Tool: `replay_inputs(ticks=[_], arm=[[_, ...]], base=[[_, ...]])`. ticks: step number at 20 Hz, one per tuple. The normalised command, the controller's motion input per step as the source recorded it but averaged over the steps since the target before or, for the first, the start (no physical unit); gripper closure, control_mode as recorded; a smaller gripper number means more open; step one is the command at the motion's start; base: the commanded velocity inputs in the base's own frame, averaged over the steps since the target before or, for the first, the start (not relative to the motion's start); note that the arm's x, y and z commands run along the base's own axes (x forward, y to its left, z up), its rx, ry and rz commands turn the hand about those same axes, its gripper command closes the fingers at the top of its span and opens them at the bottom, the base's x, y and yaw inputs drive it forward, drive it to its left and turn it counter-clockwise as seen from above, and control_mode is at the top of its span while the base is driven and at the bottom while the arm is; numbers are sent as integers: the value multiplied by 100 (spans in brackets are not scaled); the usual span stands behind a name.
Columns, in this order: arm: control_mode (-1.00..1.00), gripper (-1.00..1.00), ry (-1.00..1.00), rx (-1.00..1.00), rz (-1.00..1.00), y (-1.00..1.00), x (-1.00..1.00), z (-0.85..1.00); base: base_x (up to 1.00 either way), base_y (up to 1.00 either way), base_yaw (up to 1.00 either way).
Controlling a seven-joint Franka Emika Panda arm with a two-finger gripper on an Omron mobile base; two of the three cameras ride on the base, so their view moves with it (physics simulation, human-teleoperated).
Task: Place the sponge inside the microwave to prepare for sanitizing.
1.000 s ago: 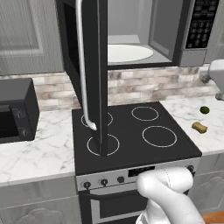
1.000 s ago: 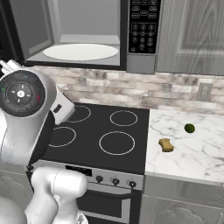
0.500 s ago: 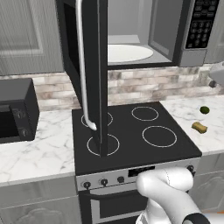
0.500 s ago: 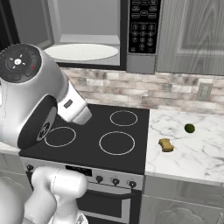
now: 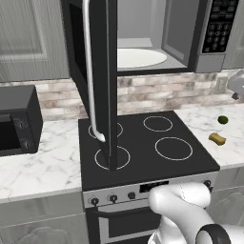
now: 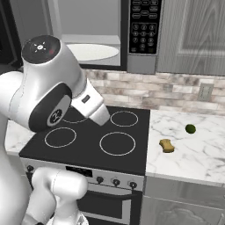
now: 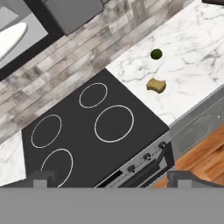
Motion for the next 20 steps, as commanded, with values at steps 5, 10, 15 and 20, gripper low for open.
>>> replay_inputs(ticks=[5,10,15,20], arm=[[-100,-100,3,-1,0,-32,19,-36],[-100,-100,2,0,4,-34,29,-33],[-100,-100,0,-2,7,-29,31,-27],[-100,-100,0,-6,14,-26,34,-27]], base=[[0,0,0],[0,0,0],[0,0,0],[0,0,0]])
